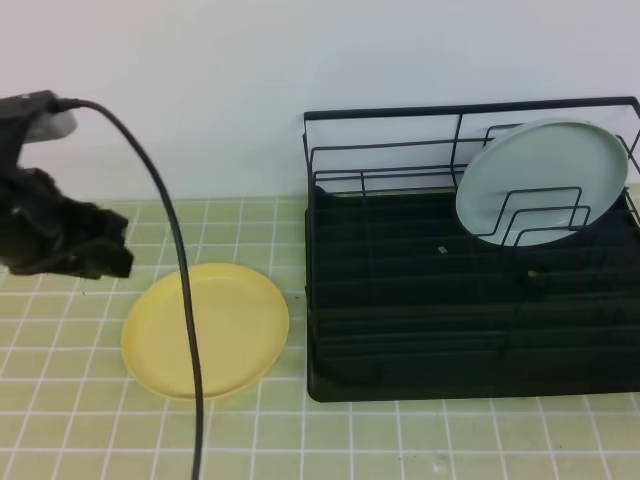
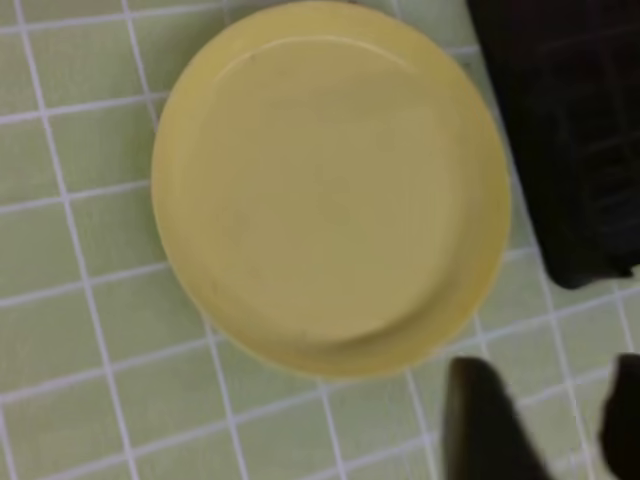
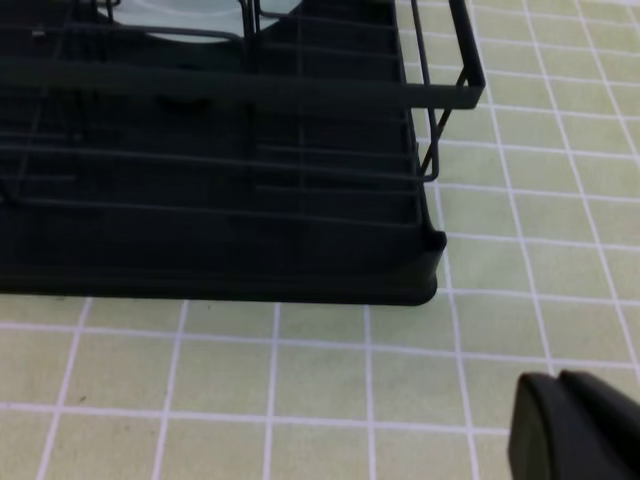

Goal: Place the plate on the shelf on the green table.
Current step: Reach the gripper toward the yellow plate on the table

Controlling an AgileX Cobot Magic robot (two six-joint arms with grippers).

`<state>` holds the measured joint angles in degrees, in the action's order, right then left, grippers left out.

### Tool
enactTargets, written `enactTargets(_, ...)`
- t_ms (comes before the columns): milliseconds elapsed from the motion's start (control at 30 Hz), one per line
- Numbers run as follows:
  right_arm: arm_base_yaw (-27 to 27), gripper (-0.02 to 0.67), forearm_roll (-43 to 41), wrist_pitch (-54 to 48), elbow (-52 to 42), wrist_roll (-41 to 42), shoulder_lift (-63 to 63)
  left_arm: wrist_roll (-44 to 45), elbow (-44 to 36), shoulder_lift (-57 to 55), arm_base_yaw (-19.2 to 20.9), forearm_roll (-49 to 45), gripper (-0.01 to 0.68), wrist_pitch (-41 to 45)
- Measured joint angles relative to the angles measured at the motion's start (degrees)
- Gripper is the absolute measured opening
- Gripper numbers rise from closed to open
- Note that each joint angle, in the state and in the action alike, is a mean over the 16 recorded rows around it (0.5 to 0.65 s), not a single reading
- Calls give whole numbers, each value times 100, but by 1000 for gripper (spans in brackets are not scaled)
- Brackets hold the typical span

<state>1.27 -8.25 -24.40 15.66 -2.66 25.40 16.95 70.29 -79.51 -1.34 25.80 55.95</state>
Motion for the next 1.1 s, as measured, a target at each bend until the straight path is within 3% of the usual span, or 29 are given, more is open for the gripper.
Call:
enactTargets(233,0,-1,111,40,0,4,0,-18,899,-1514,0,-320,356,174)
enactTargets(367,0,-1,175,55,0,7,0,-63,1269,-2156,0,-591,399,125)
enactTargets(767,0,-1,203,35,0,7,0,-128,1646,-3265,0,-1189,393,-80)
enactTargets(1100,0,-1,203,57,0,7,0,34,1647,-3663,0,-1223,322,-211)
